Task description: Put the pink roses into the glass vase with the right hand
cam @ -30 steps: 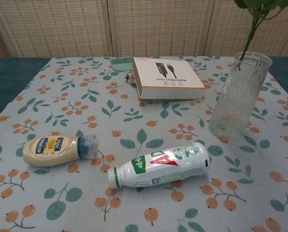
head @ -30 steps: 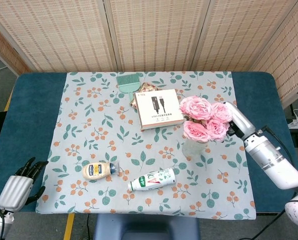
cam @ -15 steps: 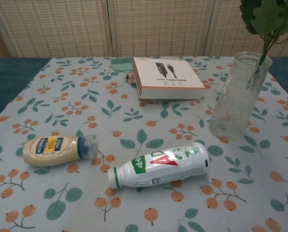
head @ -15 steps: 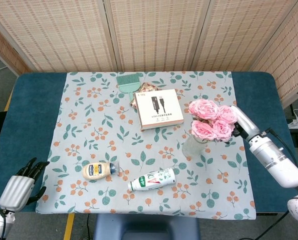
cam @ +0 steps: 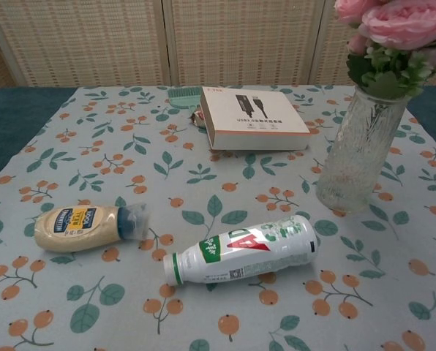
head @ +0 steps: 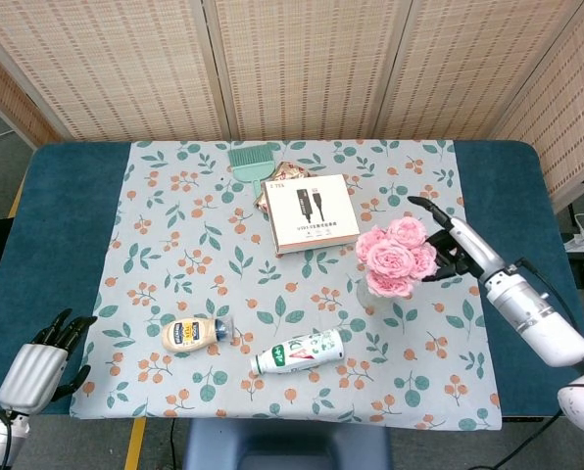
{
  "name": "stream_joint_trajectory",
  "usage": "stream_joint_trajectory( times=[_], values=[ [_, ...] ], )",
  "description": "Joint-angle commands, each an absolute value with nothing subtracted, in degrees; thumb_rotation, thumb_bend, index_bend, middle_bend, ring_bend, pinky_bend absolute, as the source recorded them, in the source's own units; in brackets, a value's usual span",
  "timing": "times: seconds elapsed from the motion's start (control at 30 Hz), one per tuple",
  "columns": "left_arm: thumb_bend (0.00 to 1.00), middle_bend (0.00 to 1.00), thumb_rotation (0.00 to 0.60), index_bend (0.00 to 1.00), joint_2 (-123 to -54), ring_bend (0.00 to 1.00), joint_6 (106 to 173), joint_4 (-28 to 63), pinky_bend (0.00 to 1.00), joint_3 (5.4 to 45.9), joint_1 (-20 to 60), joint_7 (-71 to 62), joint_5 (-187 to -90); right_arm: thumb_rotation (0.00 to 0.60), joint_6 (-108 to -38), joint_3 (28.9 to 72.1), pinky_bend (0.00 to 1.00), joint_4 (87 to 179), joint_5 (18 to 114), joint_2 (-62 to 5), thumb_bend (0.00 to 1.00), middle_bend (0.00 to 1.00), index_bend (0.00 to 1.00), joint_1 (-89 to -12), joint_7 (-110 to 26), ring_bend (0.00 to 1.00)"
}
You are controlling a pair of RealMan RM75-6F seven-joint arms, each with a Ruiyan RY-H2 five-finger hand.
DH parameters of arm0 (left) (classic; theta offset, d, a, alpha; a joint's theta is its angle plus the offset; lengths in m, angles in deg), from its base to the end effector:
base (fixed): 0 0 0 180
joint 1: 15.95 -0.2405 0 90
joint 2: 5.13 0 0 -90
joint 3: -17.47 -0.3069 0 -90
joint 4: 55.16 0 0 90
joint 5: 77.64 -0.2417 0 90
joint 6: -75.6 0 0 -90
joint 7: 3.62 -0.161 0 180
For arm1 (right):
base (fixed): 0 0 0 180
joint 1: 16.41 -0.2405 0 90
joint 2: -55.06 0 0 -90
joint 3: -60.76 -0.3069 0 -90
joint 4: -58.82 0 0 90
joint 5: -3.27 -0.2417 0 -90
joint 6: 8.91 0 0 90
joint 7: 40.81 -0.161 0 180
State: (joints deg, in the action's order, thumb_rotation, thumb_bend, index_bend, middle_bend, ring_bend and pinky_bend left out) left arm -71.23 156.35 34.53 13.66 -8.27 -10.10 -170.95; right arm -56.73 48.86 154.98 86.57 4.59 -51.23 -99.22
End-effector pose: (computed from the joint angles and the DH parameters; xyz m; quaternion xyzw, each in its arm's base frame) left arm -0.3637 0.1908 0.1079 -0.6999 -0.3533 -0.3297 0.5259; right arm -0.2378 -0.3944 0.1760 0.5354 -0.6370 0.4961 0.2479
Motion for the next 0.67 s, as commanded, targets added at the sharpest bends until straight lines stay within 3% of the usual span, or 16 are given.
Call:
stream_joint_trajectory(
  times=[0.03, 0.2, 0.3, 0.37, 0.53, 0.67],
  values=[
    [0.35, 0.16, 0.6, 0.11, -71.23, 0.06, 156.39, 34.54, 0.28, 13.64, -8.28, -10.16, -171.0, 0.6, -60.3, 49.52, 1.0, 155.52, 88.41, 5.59, 0.02, 0.81, 0.0, -49.38, -97.85, 0.83],
    [0.35, 0.16, 0.6, 0.11, -71.26, 0.06, 156.27, 34.56, 0.28, 13.58, -8.27, -10.18, -170.97, 0.6, -69.84, 50.42, 1.0, 156.61, 90.78, 7.01, 0.02, 0.68, 0.0, -44.47, -93.38, 0.74],
    [0.35, 0.16, 0.6, 0.11, -71.33, 0.06, 155.94, 34.35, 0.28, 13.65, -8.15, -9.98, -170.69, 0.6, -79.62, 51.57, 1.0, 157.78, 90.52, 6.91, 0.02, 0.61, 0.0, -38.33, -82.09, 0.68],
    [0.35, 0.16, 0.6, 0.11, -71.35, 0.06, 155.74, 34.22, 0.28, 13.66, -8.13, -9.88, -170.47, 0.6, -87.32, 52.29, 0.99, 158.48, 88.58, 4.86, 0.02, 0.59, 0.0, -33.38, -69.69, 0.64],
    [0.35, 0.16, 0.6, 0.11, -71.39, 0.06, 155.89, 34.19, 0.28, 13.6, -8.1, -9.97, -170.76, 0.6, -103.09, 55.06, 0.84, 155.53, 88.85, -5.17, 0.02, 0.46, 0.1, -24.12, -47.93, 0.44],
    [0.35, 0.16, 0.6, 0.11, -71.52, 0.06, 155.61, 34.14, 0.28, 13.52, -8.07, -10.32, -170.65, 0.6, -106.37, 57.4, 0.76, 149.56, 91.36, -10.33, 0.02, 0.35, 0.11, -21.25, -45.37, 0.32]
  ],
)
